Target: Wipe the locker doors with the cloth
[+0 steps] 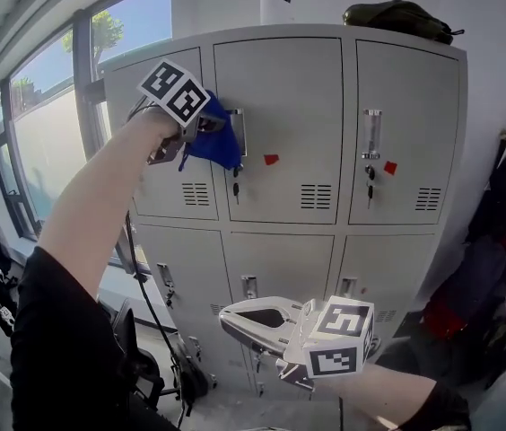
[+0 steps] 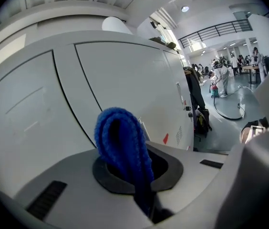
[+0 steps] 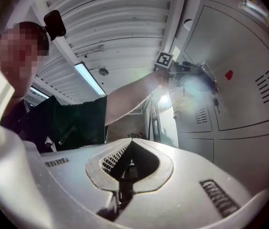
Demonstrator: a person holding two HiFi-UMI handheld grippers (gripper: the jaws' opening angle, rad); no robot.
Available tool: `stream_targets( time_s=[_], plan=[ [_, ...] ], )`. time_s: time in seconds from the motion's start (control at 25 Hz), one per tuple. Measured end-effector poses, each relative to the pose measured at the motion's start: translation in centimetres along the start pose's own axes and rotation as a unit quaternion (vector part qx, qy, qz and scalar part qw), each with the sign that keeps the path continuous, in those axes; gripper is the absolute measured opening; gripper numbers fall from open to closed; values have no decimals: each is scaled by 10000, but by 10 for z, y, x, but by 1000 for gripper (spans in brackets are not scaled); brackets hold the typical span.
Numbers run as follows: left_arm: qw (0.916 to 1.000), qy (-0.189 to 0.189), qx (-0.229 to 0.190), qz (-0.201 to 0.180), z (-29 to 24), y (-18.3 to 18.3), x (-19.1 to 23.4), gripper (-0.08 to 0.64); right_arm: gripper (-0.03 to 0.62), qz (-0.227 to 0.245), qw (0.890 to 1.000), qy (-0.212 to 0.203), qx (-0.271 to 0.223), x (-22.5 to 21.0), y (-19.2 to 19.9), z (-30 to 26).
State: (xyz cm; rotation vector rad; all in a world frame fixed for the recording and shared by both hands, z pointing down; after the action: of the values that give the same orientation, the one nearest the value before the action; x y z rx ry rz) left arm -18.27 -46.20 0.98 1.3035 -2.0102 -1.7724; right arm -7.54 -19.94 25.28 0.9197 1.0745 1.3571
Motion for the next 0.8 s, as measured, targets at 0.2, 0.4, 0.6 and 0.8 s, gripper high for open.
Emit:
stream_targets(
  time_s=[0.2,0.4,0.6,0.8],
  plan=[
    [10000,28,-25,81,-3,-2,1,28,2,-66,9999,128,-3,-10,3,8],
    [10000,-42,27,46,-4,-4,-3,29,2,-127,9998,129,-40,-11,4,13],
    [9997,224,0,23,-22,-11,-25,28,2,-121,9998,113,-67,-10,1,20],
    [9984,561,-74,-77,-51,-27,-56,28,2,-140,9997,181,-113,-11,-1,34]
  ],
)
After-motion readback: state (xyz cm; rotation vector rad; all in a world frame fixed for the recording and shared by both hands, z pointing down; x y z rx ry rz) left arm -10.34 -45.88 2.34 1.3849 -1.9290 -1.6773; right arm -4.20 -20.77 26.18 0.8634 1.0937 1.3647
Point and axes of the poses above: the fingertips, and each gripper's own axes: z backward along the fingers, x to its left, y out of its underside, the point moved 6 cm from there along z, backward along the fingers, and after that the axes turned 11 degrees about -x, right-handed, at the moved point
